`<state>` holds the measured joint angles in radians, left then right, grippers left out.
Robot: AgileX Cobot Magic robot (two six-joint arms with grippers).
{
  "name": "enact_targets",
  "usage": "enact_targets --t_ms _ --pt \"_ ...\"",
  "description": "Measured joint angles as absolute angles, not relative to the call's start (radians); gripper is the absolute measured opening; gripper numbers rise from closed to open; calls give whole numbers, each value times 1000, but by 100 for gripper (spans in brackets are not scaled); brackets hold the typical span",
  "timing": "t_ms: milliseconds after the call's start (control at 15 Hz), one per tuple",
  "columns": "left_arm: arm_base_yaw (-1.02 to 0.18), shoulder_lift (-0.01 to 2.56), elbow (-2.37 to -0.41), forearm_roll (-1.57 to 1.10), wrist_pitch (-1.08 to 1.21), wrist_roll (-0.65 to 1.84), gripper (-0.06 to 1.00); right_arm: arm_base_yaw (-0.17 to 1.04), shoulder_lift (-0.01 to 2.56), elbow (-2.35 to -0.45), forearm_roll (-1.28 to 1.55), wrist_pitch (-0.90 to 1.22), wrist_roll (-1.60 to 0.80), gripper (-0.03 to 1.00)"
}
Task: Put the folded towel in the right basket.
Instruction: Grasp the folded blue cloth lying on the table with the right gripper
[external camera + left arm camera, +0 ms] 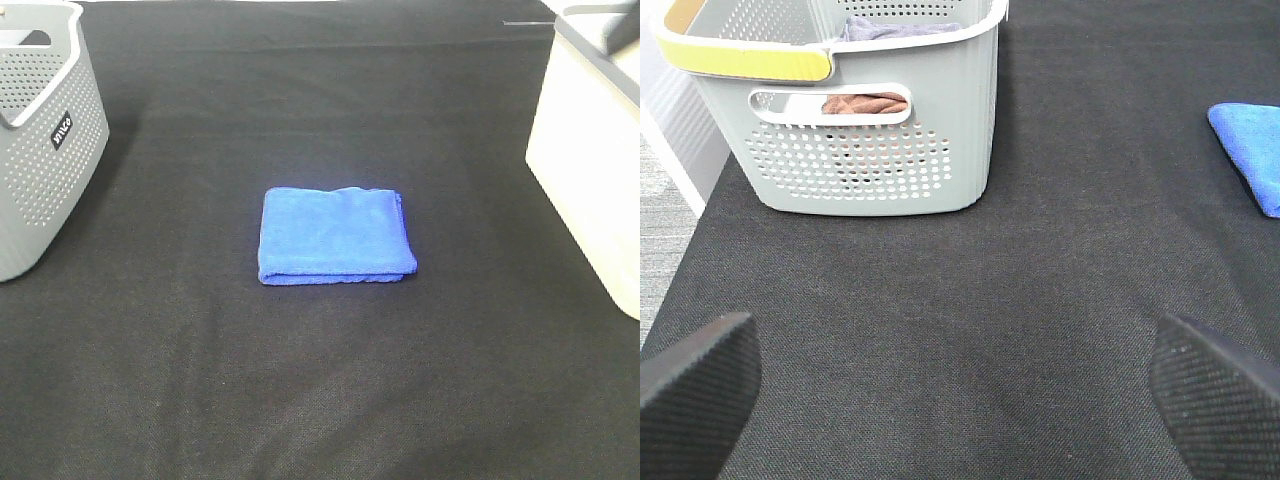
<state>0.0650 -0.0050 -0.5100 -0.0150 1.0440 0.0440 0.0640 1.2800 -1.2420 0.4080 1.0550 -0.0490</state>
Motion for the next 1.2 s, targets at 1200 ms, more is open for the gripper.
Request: enact_targets --t_ms 1200 --pt "65 -5 -510 -15 1044 44 99 166 2309 -1594 756 889 -303 93"
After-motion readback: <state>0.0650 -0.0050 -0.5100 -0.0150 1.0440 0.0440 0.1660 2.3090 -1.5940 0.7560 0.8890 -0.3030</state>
